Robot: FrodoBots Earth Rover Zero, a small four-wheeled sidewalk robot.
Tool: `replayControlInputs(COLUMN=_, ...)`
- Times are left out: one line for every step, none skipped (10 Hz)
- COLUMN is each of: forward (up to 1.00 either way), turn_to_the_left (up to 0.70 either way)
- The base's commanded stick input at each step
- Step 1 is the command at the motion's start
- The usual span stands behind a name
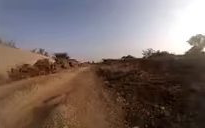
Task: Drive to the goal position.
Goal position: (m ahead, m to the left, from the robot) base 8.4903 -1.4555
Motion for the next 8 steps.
replayControlInputs(forward=0.7, turn_to_the_left=0.35)
replayControlInputs(forward=0.7, turn_to_the_left=0.35)
replayControlInputs(forward=0.7, turn_to_the_left=0.3)
replayControlInputs(forward=0.7, turn_to_the_left=0.18)
replayControlInputs(forward=0.7, turn_to_the_left=0.06)
replayControlInputs(forward=0.7, turn_to_the_left=0.21)
replayControlInputs(forward=0.7, turn_to_the_left=0.31)
replayControlInputs(forward=0.7, turn_to_the_left=0.24)
